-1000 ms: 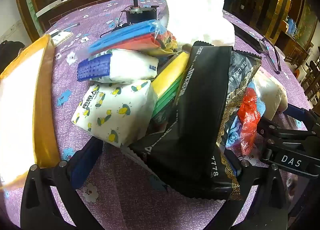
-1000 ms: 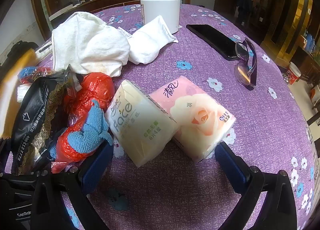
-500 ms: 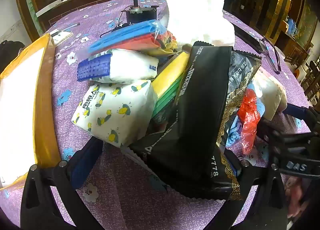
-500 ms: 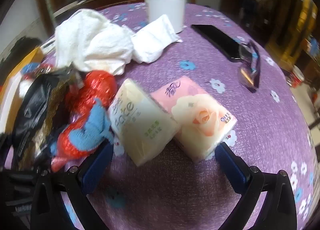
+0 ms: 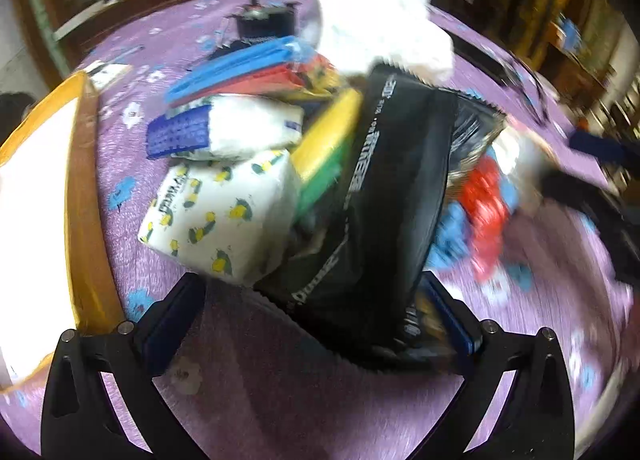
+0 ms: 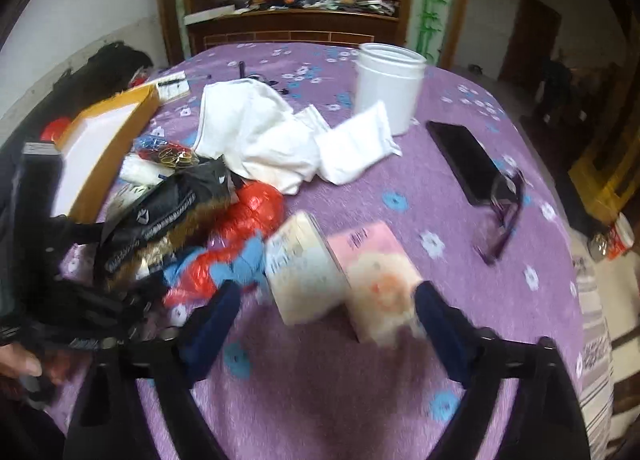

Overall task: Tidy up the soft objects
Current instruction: 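Grasp the cream Face tissue pack with right tool while left tool grasps black snack bag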

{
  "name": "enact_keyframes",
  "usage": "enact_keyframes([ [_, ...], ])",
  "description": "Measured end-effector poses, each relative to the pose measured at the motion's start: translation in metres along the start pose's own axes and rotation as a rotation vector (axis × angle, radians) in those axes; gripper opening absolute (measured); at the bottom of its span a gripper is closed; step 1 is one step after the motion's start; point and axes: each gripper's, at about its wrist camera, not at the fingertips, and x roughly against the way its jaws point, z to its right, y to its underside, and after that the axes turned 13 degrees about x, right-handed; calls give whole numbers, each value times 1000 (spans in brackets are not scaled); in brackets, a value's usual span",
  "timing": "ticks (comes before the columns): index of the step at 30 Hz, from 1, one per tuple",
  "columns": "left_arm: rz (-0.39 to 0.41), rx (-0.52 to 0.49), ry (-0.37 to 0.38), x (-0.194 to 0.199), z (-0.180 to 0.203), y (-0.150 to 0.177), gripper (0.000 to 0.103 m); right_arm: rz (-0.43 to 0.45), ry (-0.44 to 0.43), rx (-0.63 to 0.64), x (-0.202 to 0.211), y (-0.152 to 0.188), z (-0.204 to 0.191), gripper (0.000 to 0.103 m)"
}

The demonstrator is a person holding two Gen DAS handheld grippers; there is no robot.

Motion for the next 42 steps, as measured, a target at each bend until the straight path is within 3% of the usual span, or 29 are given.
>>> enact_keyframes([
  [5,1,-9,99,24,-26,17,103,-26,26,81,-33,-14,-10,74],
  [9,39,-48,142,48,-39,27,103,-14,-15,76,-36,-9,-16,35],
  [16,94,-84,183,61,-40,15,103,13,-131,-7,-9,13,-18,24],
  [17,85,-85,186,58,-36,12,99,17,-140,-15,-6,15,-19,24],
  [21,66,-103,193,50,-19,3,84,20,-161,-43,2,27,-20,24],
  [28,66,-138,129,32,-2,-8,83,7,-173,-83,5,42,-13,29],
  [32,87,-159,88,27,6,-12,78,13,-165,-94,6,44,-10,40],
  [34,105,-193,43,26,13,-12,72,13,-158,-94,6,43,-10,51],
  [36,110,-207,49,29,18,-9,68,20,-140,-92,8,42,-10,65],
  [40,95,-262,76,31,21,1,55,29,-138,-92,11,41,-10,66],
  [42,67,-264,105,29,19,4,55,20,-133,-89,9,39,-12,69],
])
